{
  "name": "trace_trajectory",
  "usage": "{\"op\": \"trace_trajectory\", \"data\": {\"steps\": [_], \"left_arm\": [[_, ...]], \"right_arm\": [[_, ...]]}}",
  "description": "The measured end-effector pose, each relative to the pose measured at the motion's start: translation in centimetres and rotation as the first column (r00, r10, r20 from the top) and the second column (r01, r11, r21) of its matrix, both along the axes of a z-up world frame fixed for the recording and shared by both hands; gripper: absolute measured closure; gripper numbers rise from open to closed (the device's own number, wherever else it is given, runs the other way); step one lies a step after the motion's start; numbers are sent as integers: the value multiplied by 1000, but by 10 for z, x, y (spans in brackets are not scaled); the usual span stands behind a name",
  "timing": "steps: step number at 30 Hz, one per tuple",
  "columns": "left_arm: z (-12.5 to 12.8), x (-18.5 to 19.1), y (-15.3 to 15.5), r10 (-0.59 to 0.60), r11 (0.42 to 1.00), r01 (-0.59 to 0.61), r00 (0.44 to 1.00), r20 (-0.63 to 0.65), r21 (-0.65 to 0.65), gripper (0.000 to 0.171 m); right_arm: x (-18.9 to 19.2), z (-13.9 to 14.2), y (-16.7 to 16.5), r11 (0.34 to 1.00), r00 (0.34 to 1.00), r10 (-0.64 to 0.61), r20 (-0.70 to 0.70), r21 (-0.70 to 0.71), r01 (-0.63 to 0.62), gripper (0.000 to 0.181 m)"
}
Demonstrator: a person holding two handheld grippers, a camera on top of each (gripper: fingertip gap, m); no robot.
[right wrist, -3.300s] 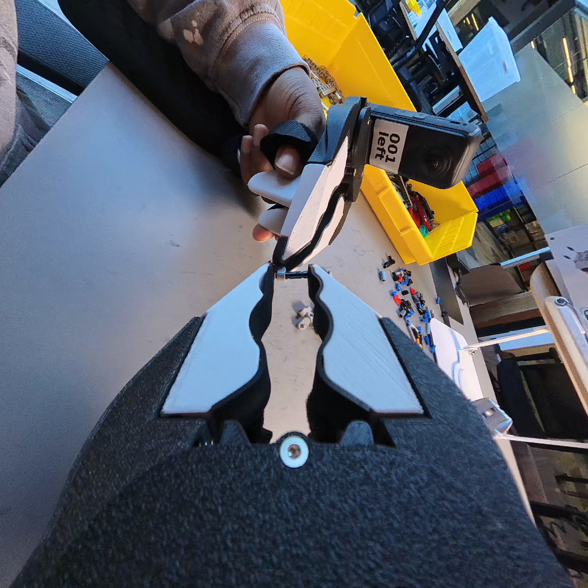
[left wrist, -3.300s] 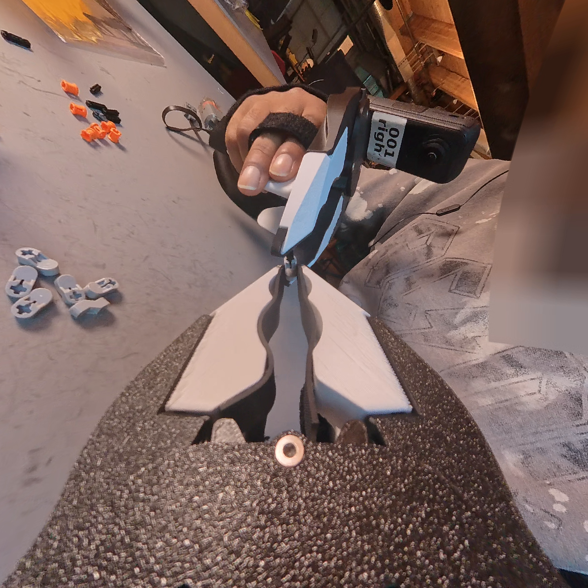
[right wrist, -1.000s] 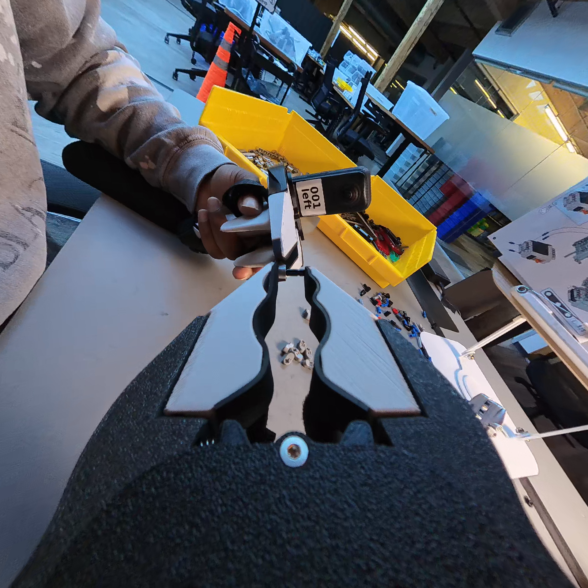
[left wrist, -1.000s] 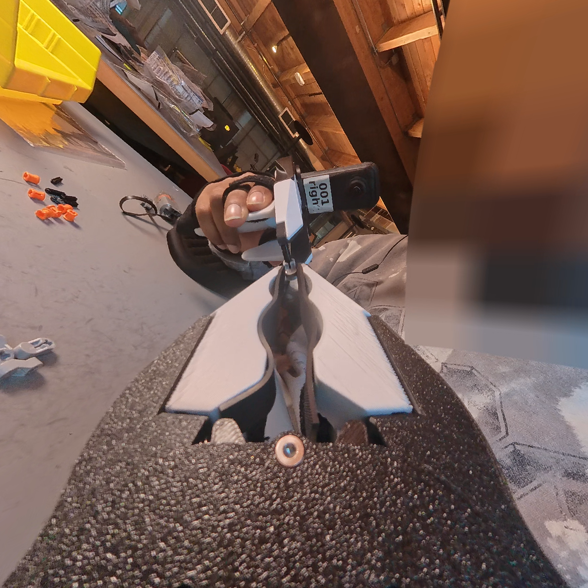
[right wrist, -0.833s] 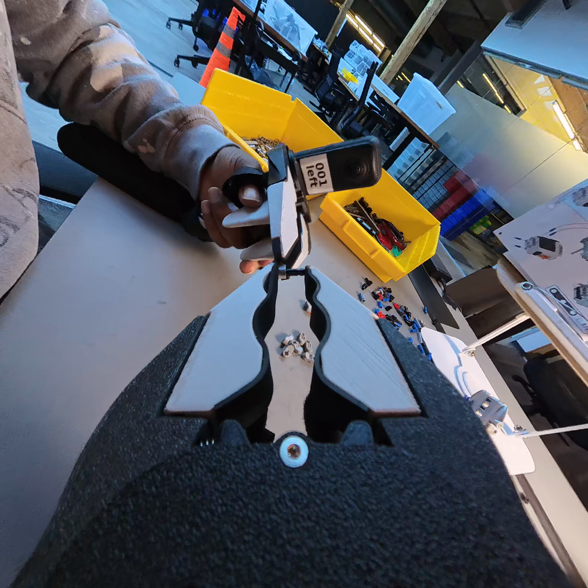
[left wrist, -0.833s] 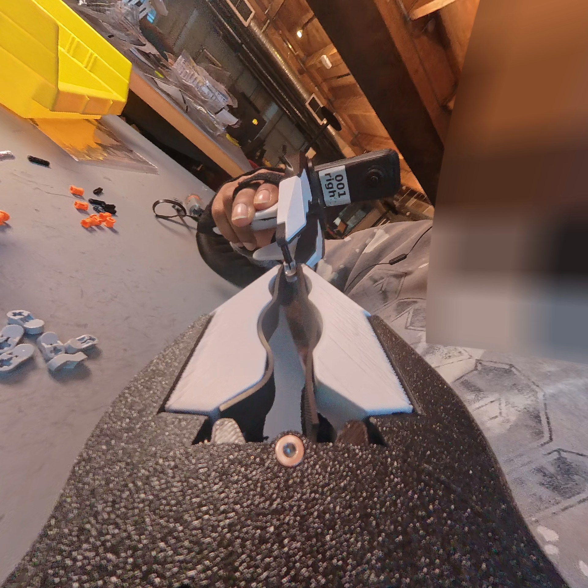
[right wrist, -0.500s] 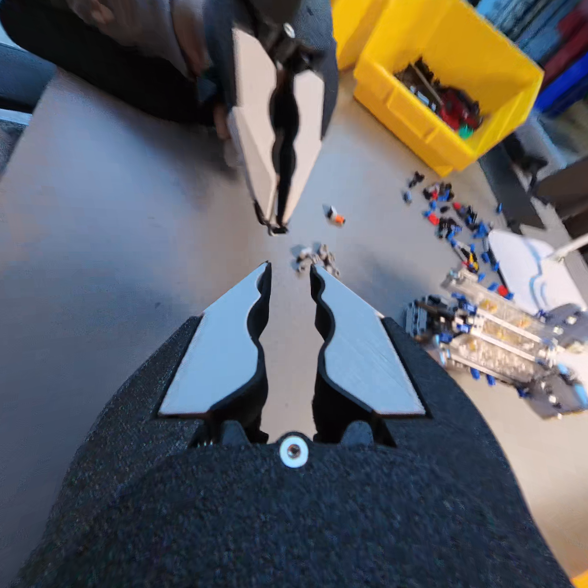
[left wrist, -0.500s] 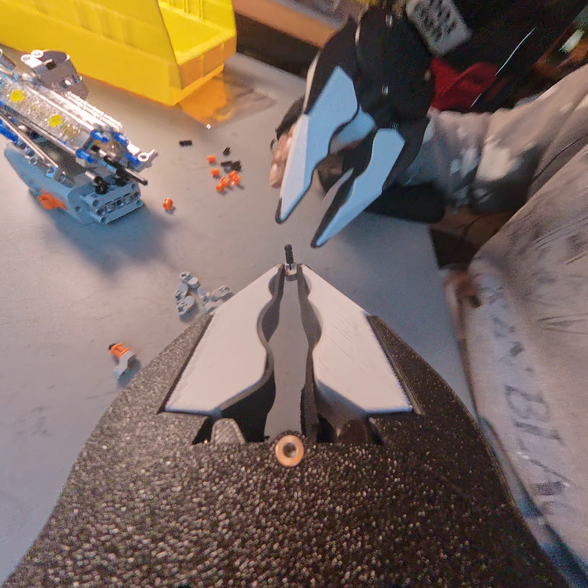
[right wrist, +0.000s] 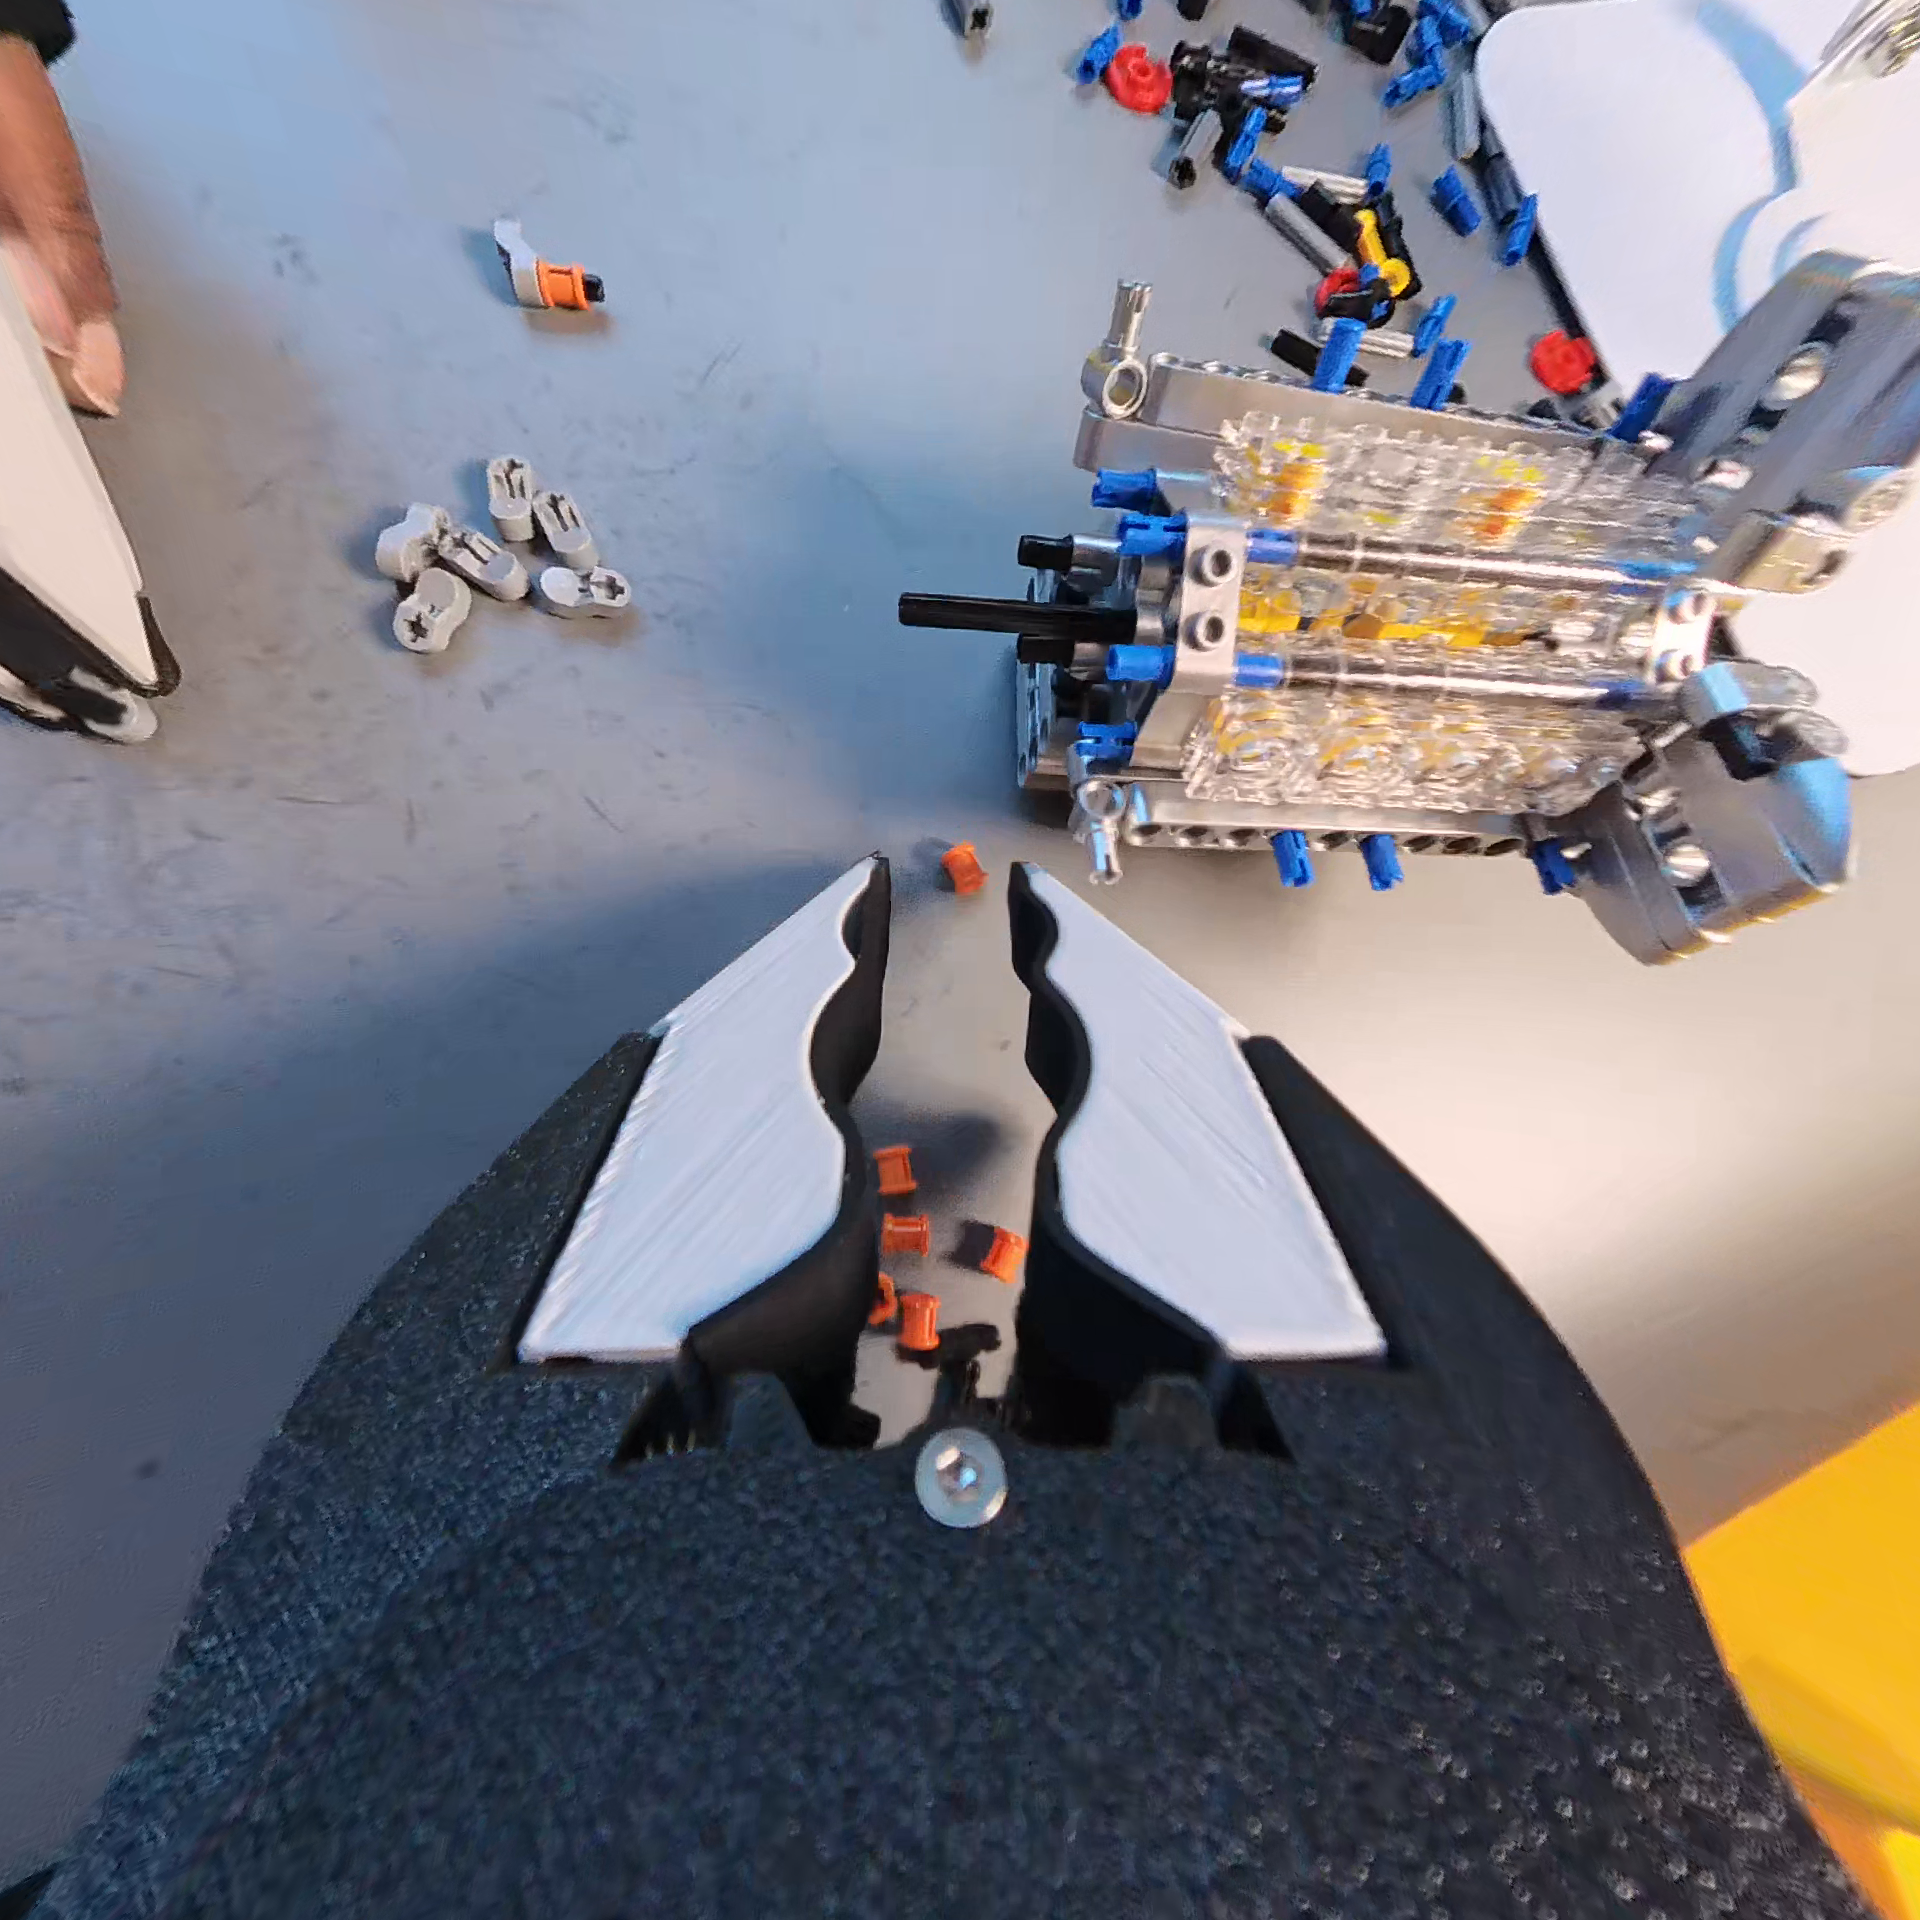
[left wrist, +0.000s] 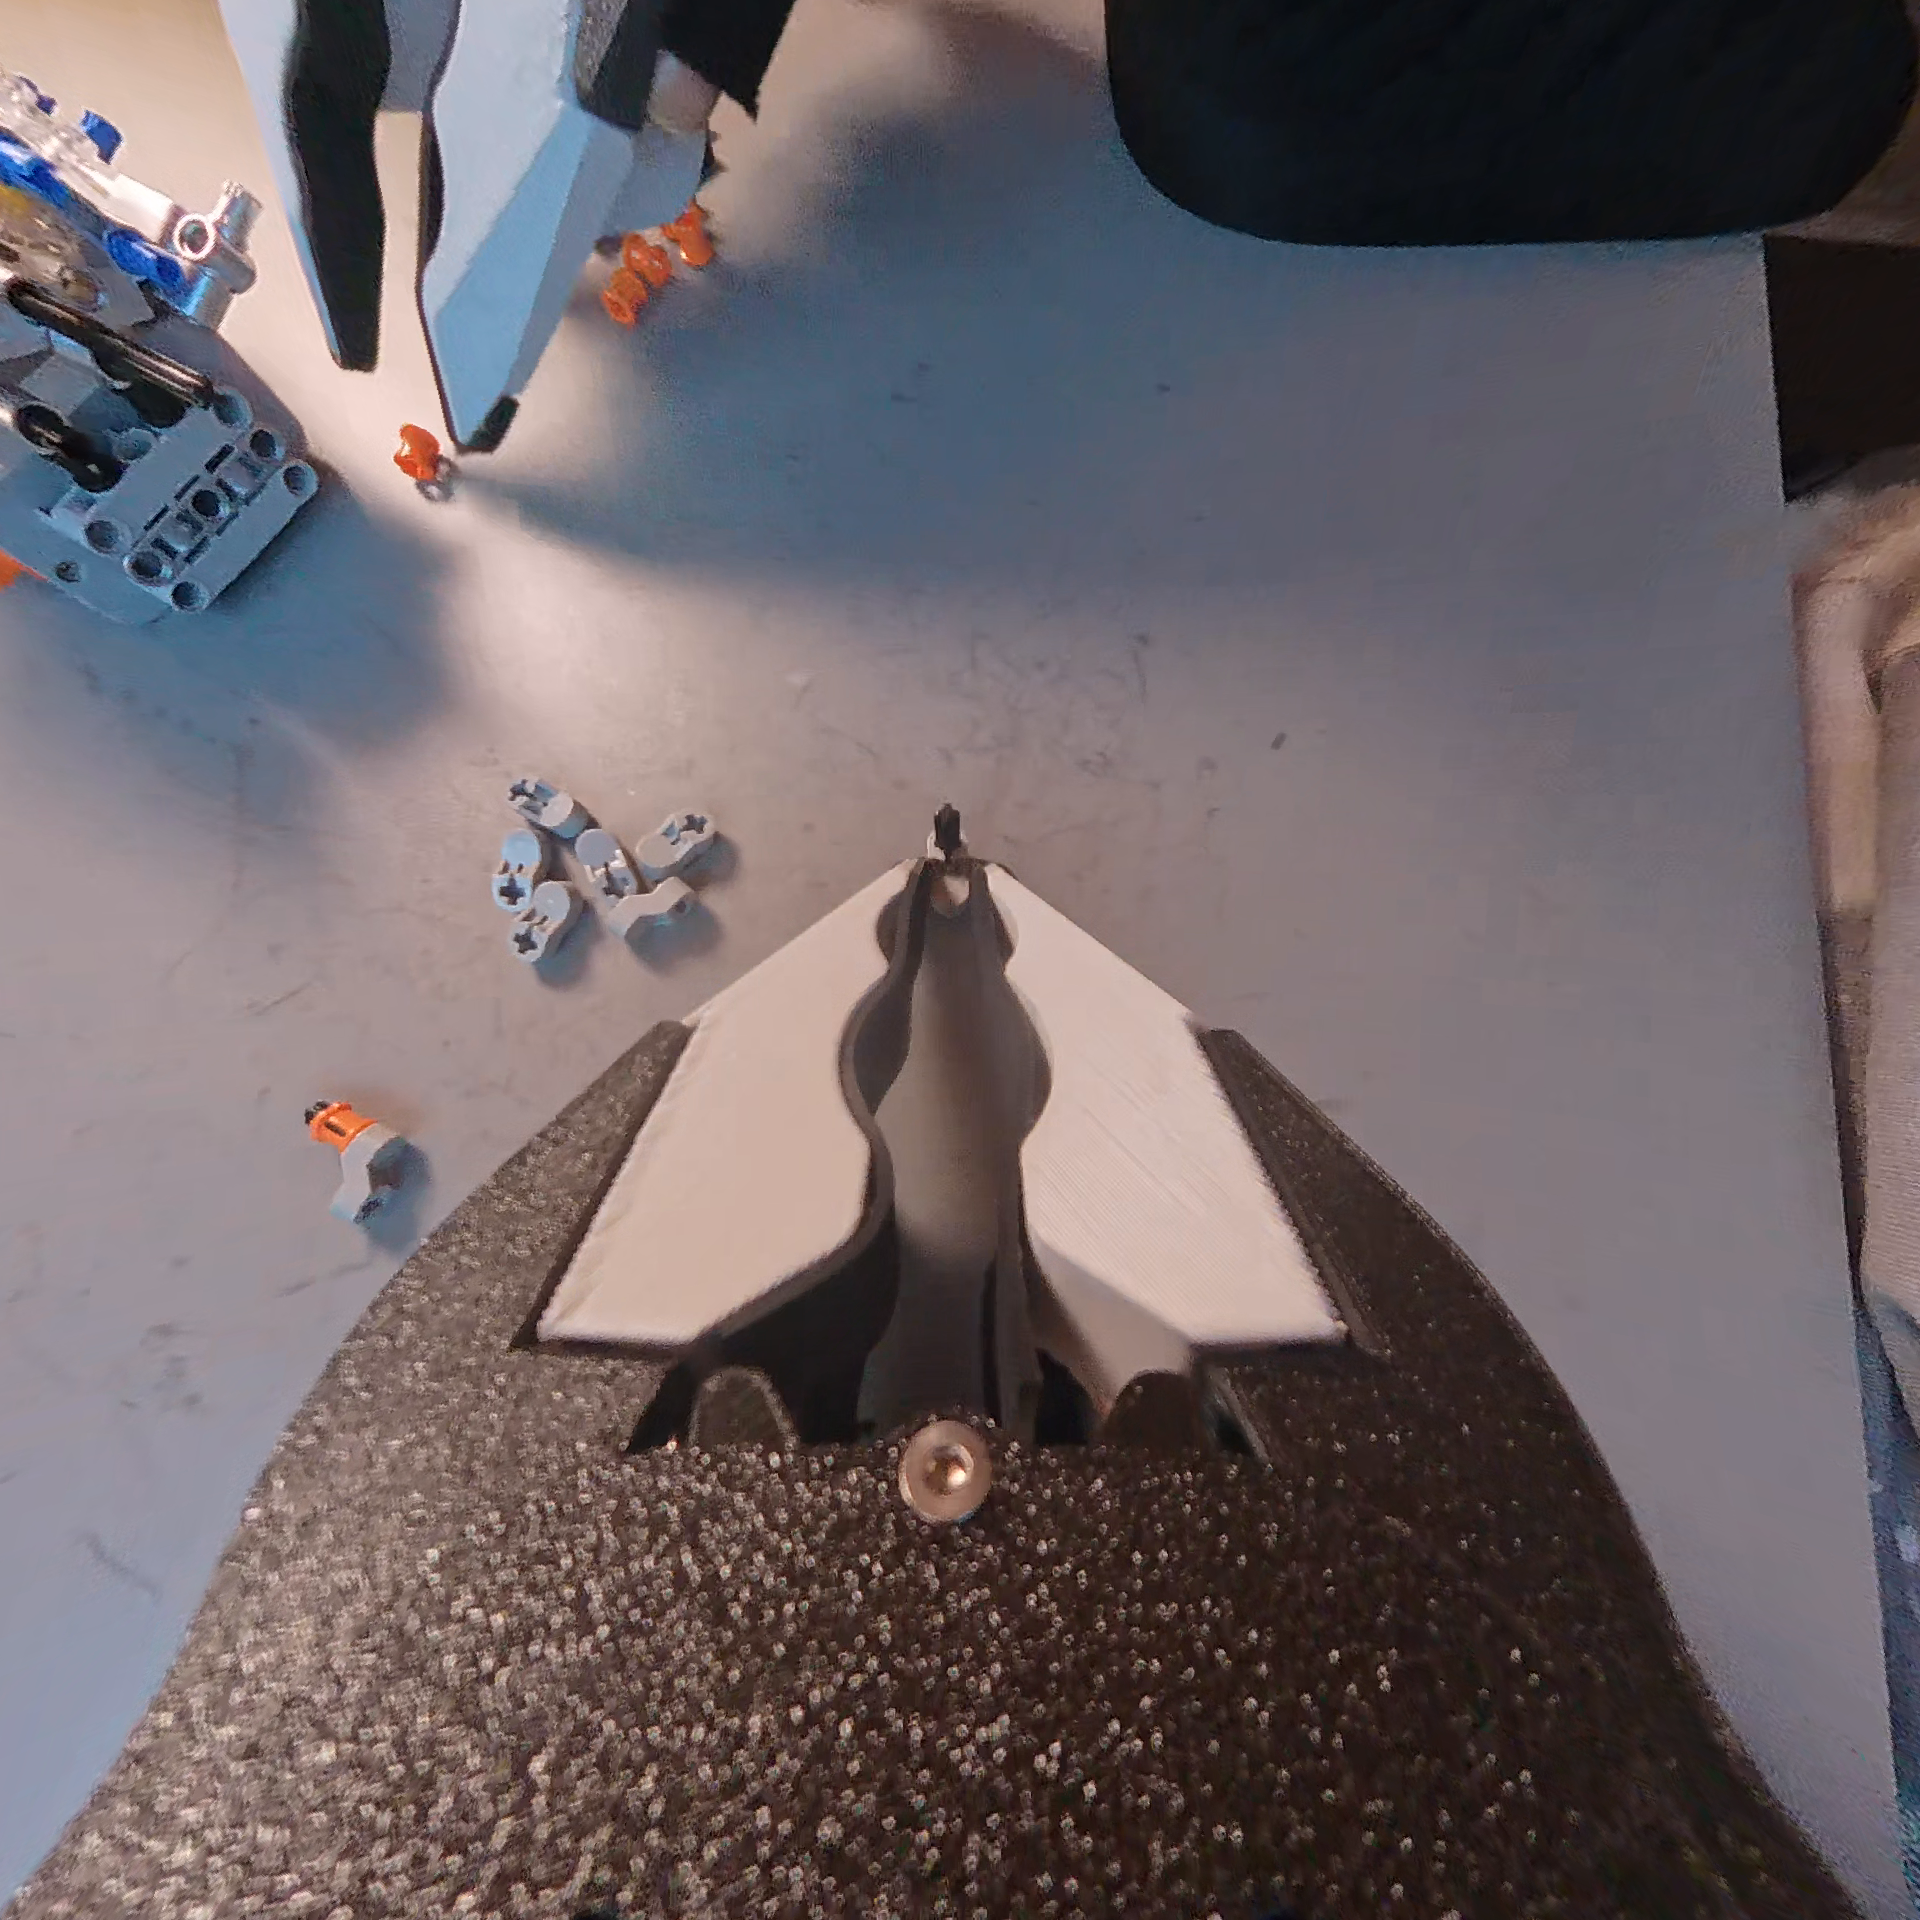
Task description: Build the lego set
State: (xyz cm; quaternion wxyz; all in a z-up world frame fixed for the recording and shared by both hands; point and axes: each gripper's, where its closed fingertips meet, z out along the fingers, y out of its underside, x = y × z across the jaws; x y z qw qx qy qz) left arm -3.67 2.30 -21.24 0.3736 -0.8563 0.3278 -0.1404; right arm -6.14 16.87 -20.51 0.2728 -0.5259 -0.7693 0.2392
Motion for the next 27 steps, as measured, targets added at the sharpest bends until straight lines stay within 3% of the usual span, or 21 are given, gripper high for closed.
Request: {"op": "trace_trajectory", "data": {"steps": [5,9,13,16,19,23,27], "left_arm": [[2,-4,0,10,1000,-10,1000,0,23,159],[20,-11,4,48,995,-56,994,97,78,155],[48,-23,14,115,975,-159,959,258,157,155],[76,-27,20,122,950,-227,903,412,215,155],[101,-36,25,135,897,-313,866,482,312,155],[122,-52,25,189,777,-378,902,387,502,156],[127,-51,23,220,708,-319,947,233,630,158]], "right_arm": [[-3,-7,-5,998,999,16,38,-58,-13,175],[2,-4,-14,996,997,64,31,-60,-62,175],[-7,48,-75,932,952,176,-249,-269,-243,174],[-17,97,-108,799,887,61,-457,-511,-318,174],[-24,121,-117,598,869,-119,-481,-733,-324,174],[-26,132,-122,293,892,-213,-398,-897,-330,175],[-26,129,-132,137,918,-215,-332,-941,-308,175]]}}
